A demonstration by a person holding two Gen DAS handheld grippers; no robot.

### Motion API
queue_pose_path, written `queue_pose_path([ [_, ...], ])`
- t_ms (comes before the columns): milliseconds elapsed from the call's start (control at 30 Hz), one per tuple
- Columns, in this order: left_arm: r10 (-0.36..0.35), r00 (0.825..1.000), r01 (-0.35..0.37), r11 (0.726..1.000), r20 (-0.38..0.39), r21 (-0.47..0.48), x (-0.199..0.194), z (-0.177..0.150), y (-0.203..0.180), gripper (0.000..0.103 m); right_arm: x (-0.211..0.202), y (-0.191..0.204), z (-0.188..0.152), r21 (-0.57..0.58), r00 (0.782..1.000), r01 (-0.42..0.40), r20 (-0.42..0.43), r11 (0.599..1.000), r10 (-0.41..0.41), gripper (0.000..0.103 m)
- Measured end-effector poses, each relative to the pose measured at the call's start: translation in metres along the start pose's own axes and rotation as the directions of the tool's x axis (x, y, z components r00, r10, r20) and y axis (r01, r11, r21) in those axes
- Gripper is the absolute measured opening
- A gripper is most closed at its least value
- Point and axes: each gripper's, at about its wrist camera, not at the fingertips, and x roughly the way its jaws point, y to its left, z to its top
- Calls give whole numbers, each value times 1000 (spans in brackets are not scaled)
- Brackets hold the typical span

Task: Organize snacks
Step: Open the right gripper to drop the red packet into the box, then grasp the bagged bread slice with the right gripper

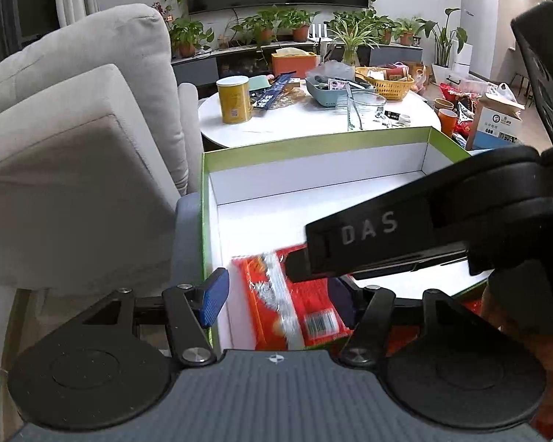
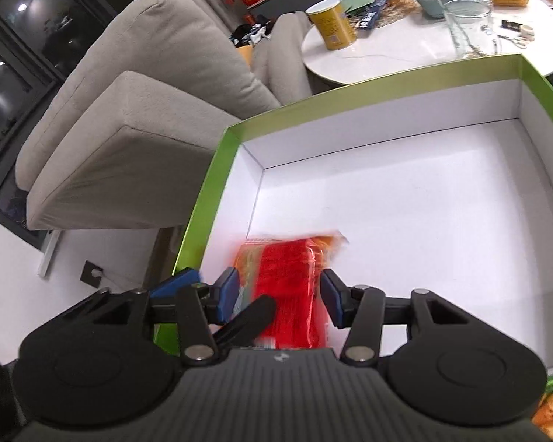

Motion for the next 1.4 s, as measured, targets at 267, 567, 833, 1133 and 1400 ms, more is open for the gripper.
queue_pose_path([
  [267,26,998,-27,1000,54,5,-40,2,-4,58,-38,8,-1,-10,998,-25,62,1000,25,69],
  [567,35,994,-33,999,108,-23,-94,-7,-12,63,-90,26,-26,-49,992,-47,118,998,53,71],
  [833,17,997,-11,997,75,-79,-121,-50,-9,64,-111,23,-72,-56,995,-19,98,998,24,71],
  [1133,-28,1000,25,990,-14,-136,-120,-98,-3,63,-108,22,-115,-46,999,30,36,999,-28,71],
  [1400,-122,992,116,968,-13,-222,-114,-119,9,60,-100,24,-133,-11,999,36,-5,999,-36,71],
])
